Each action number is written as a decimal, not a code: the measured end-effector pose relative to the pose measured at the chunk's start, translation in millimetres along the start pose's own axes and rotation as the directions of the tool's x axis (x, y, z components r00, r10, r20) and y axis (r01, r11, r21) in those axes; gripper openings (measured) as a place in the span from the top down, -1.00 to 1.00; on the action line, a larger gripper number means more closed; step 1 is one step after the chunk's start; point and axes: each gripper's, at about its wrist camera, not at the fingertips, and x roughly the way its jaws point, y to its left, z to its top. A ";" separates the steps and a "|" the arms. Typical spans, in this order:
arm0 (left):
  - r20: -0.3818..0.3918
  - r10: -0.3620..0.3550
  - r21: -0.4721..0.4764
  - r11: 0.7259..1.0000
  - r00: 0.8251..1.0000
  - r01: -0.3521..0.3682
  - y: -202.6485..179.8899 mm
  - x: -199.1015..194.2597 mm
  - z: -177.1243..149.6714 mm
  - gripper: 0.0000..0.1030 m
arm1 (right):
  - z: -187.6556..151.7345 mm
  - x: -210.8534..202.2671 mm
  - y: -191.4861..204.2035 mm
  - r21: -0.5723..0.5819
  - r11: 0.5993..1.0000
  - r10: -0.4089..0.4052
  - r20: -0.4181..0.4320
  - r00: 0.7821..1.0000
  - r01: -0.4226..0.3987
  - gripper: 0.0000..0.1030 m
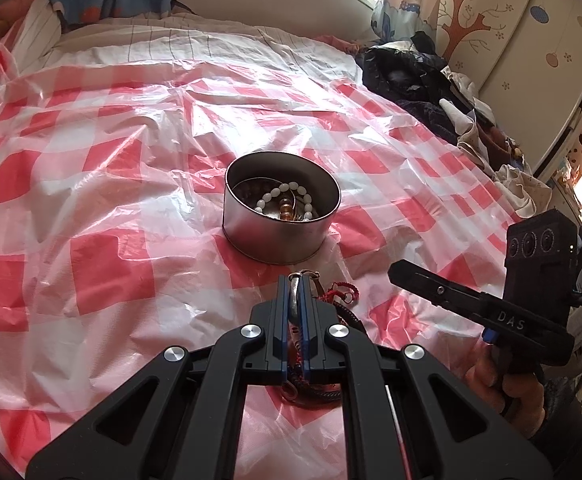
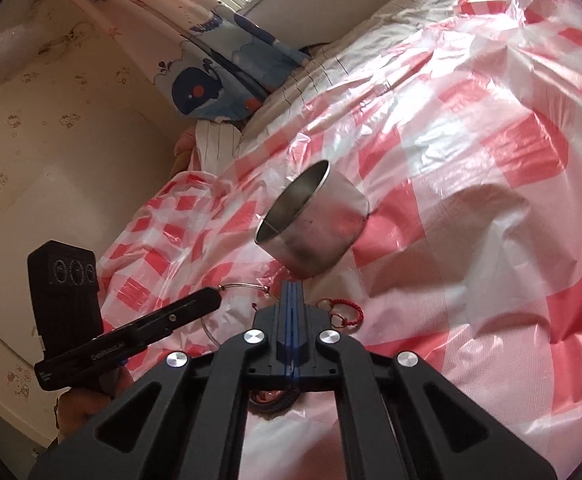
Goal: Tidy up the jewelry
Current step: 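Carry the bangle and red cord toward the silver tin with both grippers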
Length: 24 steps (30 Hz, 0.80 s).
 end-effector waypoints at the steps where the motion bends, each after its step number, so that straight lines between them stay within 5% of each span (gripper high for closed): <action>1: -0.001 0.000 0.002 1.000 1.000 0.000 -0.2 -0.2 0.0 0.92 | 0.8 3.1 4.9 -0.033 0.999 -0.031 -0.018 0.999 0.030 0.98; 3: -0.003 -0.001 0.002 1.000 1.000 0.001 0.3 -0.4 0.1 0.92 | 0.8 12.9 11.6 -0.069 0.996 -0.057 -0.057 0.997 0.053 0.93; 5: -0.006 0.001 0.004 1.000 1.000 -0.001 0.1 -0.6 -0.4 0.92 | -0.4 20.7 20.3 -0.126 0.987 -0.107 -0.063 0.992 0.098 -0.24; 6: -0.008 0.005 0.006 1.000 1.000 -0.005 0.0 -0.5 -0.5 0.92 | -1.2 23.9 28.5 -0.178 0.977 -0.129 -0.052 0.990 0.118 -0.27; 12: -0.013 0.009 0.010 1.000 1.000 -0.009 -1.6 0.4 -0.6 0.92 | -2.9 54.4 46.8 -0.356 0.917 -0.236 -0.114 0.965 0.182 -0.26; 13: -0.013 0.010 0.010 1.000 1.000 -0.009 -1.6 0.6 -0.6 0.92 | -3.5 59.3 44.2 -0.353 0.919 -0.236 -0.139 0.962 0.174 -0.13; 14: -0.014 0.011 0.011 1.000 1.000 -0.010 -1.6 0.9 -0.7 0.92 | -3.8 62.1 40.8 -0.343 0.924 -0.233 -0.158 0.960 0.168 0.27; 17: -0.017 0.010 0.007 1.000 1.000 -0.009 -1.5 2.5 -0.8 0.92 | -4.8 58.0 33.5 -0.307 0.938 -0.219 -0.169 0.961 0.160 0.75; 24: -0.016 0.008 0.007 1.000 1.000 -0.008 -2.1 2.6 -0.9 0.92 | 2.9 16.1 16.9 -0.148 0.987 -0.077 -0.111 0.991 0.061 0.87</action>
